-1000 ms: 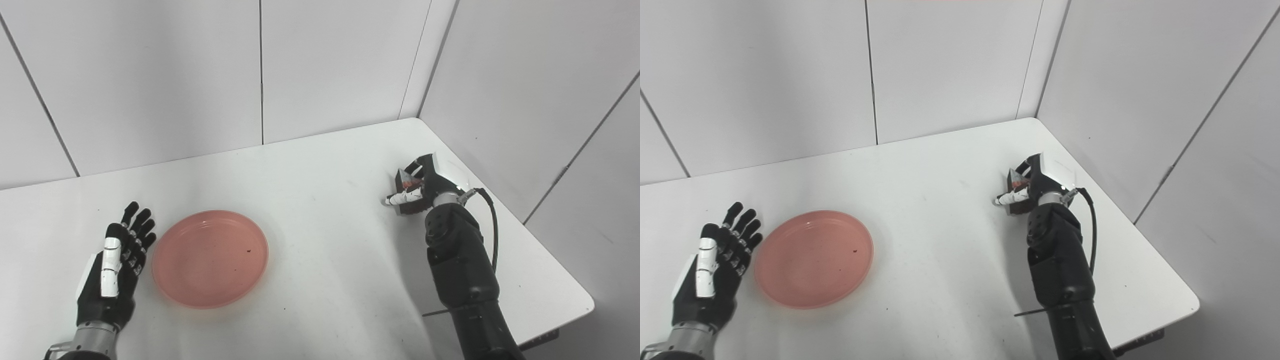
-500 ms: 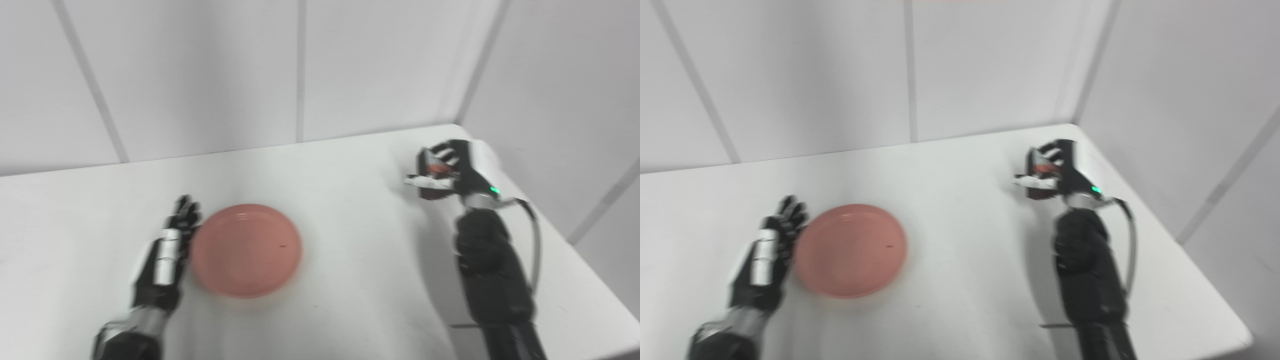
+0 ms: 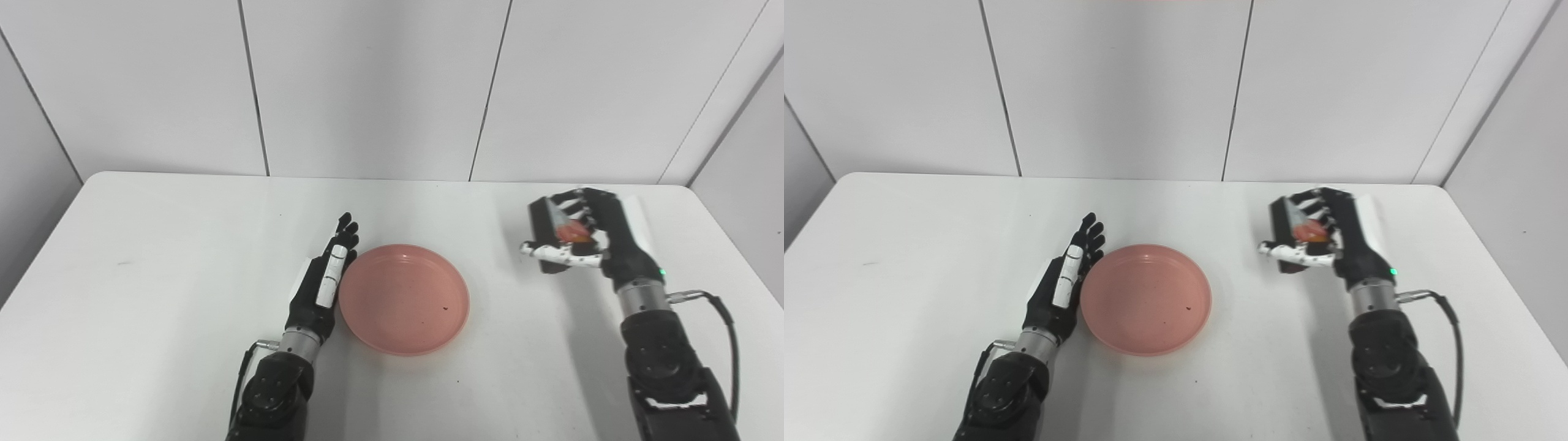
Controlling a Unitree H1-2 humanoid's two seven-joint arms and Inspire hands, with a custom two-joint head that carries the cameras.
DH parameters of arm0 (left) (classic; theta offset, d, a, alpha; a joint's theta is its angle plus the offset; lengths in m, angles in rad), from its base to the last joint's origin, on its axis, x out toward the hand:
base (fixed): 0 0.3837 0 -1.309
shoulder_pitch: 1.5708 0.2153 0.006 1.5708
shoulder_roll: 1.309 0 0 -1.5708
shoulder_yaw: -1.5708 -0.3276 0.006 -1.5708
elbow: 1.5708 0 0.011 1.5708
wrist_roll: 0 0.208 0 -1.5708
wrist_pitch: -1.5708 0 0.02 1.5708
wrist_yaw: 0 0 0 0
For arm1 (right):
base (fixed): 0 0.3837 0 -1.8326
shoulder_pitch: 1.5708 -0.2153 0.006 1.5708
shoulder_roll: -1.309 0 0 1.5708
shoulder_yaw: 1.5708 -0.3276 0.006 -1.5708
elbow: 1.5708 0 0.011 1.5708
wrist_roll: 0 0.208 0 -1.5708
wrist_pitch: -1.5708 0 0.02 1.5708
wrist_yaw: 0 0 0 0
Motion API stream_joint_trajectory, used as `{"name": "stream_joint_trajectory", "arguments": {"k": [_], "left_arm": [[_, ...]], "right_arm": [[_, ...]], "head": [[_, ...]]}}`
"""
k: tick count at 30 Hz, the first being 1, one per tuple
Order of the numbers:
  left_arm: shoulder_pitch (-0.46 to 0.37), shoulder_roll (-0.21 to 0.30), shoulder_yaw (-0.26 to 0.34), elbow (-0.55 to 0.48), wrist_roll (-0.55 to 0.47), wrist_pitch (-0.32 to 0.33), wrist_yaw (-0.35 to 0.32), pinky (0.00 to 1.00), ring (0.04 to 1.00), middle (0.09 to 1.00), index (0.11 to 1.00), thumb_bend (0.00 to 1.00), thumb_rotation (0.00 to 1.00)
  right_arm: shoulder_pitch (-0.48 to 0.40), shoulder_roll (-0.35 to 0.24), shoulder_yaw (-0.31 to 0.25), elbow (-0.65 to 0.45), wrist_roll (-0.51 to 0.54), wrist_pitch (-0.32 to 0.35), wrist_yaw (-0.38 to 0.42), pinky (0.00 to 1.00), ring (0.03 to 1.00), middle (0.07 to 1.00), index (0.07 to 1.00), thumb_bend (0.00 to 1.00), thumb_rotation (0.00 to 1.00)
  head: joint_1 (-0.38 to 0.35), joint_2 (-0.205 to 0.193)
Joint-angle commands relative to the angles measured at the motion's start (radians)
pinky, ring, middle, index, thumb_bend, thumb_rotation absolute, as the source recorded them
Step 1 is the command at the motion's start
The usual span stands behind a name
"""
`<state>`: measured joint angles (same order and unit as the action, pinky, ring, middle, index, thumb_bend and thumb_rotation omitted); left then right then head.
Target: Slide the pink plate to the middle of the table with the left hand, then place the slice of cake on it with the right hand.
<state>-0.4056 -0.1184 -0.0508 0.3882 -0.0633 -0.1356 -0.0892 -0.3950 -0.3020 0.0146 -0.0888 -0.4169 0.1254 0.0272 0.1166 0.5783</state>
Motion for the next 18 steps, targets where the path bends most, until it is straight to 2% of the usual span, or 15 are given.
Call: {"name": "stream_joint_trajectory", "arguments": {"k": [1, 6, 11, 13, 17, 18], "left_arm": [[0.035, -0.018, -0.009, 0.039, 0.010, -0.018, 0.010, 1.00, 1.000, 1.000, 1.000, 0.71, 1.00], [0.034, -0.018, -0.013, 0.032, 0.026, -0.014, 0.021, 1.00, 1.000, 1.000, 0.998, 0.71, 1.00], [0.040, -0.016, -0.009, 0.018, 0.011, -0.017, 0.014, 1.00, 1.000, 1.000, 1.000, 0.72, 1.00], [0.043, -0.018, -0.006, 0.013, 0.007, -0.021, 0.016, 1.00, 1.000, 1.000, 1.000, 0.76, 1.00], [0.046, -0.022, -0.005, 0.014, 0.011, -0.031, 0.024, 1.00, 1.000, 1.000, 1.000, 0.77, 1.00], [0.047, -0.023, -0.005, 0.013, 0.011, -0.030, 0.025, 1.00, 1.000, 1.000, 1.000, 0.76, 1.00]], "right_arm": [[-0.025, 0.012, 0.027, -0.075, -0.015, 0.005, 0.019, 0.14, 0.204, 0.398, 0.491, 0.51, 0.00], [-0.041, 0.069, 0.114, -0.118, -0.072, 0.047, 0.052, 0.12, 0.189, 0.395, 0.490, 0.51, 0.00], [-0.058, 0.103, 0.180, -0.045, -0.102, 0.000, 0.050, 0.11, 0.175, 0.385, 0.485, 0.51, 0.00], [-0.063, 0.106, 0.202, -0.017, -0.110, -0.016, 0.050, 0.11, 0.168, 0.448, 0.477, 0.52, 0.00], [-0.071, 0.102, 0.241, 0.028, -0.132, -0.039, 0.050, 0.11, 0.177, 0.400, 0.482, 0.51, 0.00], [-0.072, 0.100, 0.250, 0.039, -0.140, -0.047, 0.047, 0.11, 0.177, 0.441, 0.478, 0.52, 0.00]], "head": [[0.002, 0.003], [-0.011, 0.010], [-0.035, 0.017], [-0.039, 0.020], [-0.039, 0.024], [-0.039, 0.024]]}}
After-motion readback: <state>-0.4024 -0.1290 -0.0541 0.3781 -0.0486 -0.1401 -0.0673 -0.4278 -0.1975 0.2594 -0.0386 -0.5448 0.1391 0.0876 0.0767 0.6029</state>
